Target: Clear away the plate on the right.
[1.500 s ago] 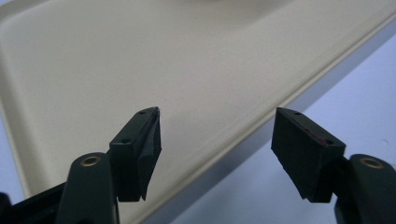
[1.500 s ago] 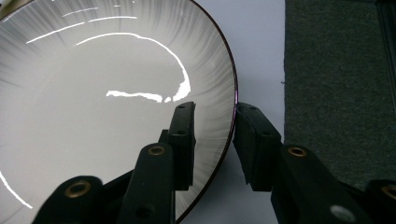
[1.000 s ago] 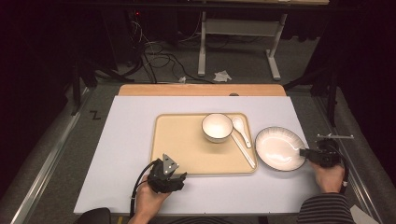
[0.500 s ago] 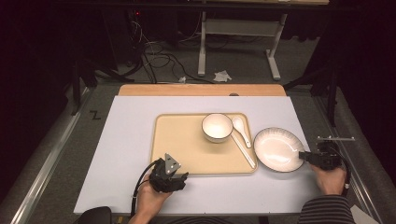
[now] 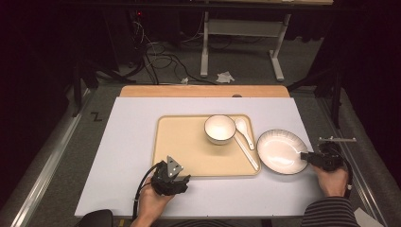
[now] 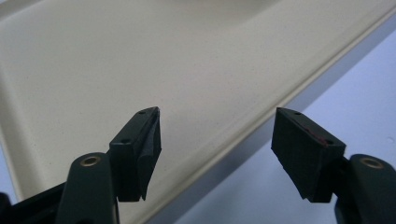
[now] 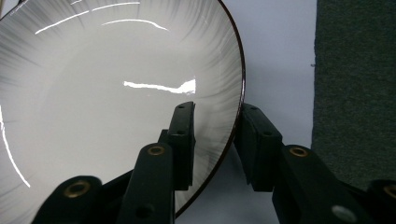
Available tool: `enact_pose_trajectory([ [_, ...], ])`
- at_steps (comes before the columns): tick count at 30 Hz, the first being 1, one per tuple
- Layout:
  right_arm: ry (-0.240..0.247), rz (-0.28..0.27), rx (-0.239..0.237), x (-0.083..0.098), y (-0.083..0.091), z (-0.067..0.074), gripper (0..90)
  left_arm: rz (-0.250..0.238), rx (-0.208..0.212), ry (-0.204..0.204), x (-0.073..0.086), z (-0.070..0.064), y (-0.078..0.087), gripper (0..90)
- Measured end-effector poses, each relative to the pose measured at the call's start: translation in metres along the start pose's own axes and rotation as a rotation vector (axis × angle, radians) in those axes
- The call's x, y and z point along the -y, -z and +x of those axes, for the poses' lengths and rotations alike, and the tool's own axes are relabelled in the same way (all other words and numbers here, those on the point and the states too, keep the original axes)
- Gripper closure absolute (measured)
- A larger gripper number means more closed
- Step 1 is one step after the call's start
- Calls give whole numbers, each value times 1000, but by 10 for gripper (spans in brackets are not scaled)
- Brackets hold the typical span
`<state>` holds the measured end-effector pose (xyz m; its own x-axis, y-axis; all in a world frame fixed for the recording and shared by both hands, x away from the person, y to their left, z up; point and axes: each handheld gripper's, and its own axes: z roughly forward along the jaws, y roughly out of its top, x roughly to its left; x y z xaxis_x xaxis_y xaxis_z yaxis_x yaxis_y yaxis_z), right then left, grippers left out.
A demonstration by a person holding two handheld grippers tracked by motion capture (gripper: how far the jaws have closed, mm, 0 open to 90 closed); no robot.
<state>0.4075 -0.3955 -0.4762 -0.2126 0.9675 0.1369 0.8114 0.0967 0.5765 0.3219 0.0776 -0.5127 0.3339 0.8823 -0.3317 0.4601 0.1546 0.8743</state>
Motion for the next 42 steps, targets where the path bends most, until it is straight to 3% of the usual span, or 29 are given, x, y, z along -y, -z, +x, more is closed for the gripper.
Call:
enact_pose_trajectory([
  [14,30,-8,8,-3,-7,0,630,-2,-9,-1,1,1,0,333],
  [22,6,-21,-31,-6,-12,-3,639,-10,-9,2,2,1,4,333],
  [29,-10,3,-63,-9,-19,-4,652,-8,-24,-5,3,2,4,356],
  [42,-65,38,-143,-15,-25,-14,769,-19,-51,16,3,8,10,356],
])
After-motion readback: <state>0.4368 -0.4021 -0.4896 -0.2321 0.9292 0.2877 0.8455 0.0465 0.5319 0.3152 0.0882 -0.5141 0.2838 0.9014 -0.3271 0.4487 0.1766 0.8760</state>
